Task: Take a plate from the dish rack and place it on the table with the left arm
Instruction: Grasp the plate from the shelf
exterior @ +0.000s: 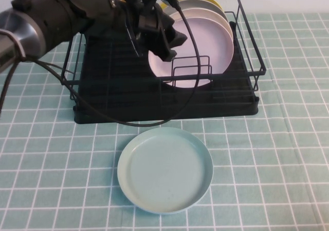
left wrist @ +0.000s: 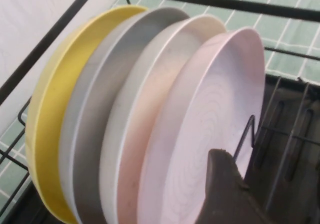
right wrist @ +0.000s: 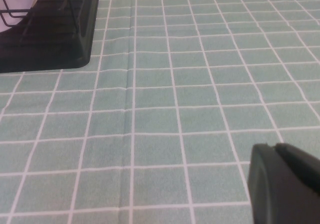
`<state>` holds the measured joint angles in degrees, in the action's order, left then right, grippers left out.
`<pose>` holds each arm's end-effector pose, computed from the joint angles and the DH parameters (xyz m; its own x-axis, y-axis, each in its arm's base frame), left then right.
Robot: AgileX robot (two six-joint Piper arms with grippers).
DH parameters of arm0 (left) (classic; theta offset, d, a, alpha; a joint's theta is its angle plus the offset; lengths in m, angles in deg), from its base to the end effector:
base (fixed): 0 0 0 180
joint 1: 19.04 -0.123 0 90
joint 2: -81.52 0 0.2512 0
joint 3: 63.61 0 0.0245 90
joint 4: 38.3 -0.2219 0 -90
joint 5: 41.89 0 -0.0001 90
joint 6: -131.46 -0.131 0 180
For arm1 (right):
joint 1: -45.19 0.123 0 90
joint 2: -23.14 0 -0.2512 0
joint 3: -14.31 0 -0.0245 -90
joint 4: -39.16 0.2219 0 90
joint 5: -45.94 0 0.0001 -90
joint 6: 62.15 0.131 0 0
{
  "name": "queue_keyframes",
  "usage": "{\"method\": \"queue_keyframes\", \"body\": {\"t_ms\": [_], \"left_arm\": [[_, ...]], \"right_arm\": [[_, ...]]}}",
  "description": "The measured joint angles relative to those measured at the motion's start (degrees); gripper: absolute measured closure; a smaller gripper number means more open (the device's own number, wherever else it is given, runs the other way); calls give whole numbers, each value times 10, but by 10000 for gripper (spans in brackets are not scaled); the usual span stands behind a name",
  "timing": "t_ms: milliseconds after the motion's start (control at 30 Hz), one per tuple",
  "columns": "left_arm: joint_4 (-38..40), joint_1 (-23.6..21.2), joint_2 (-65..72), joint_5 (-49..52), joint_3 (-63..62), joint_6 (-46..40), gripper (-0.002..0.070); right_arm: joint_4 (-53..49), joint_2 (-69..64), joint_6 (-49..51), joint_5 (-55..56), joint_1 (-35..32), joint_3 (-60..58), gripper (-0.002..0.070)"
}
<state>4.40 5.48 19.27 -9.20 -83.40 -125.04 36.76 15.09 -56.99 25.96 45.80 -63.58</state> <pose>0.3822 -0.2272 0.2720 0.0264 0.6270 -0.7786 0.8306 0.4197 0.3661 0.0968 -0.0008 0.1623 -0.2735 0.0478 -0.9607 0.0170 0.9989 0.0448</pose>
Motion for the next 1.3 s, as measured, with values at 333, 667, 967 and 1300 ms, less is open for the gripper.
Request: {"method": "queue_keyframes", "body": {"t_ms": [333,667,967,1300], "left_arm": [[9,0,15,-54,0,-21,341],[13,1,17,-87,0,-53,341],[30,17,48,-111,-4,-70,341],[39,17,61,-170,-4,-77,343]], "right_arm": [[0,0,0,0,0,0,694],[0,0,0,0,0,0,694],[0,0,0,0,0,0,694],[0,0,0,0,0,0,694]]}}
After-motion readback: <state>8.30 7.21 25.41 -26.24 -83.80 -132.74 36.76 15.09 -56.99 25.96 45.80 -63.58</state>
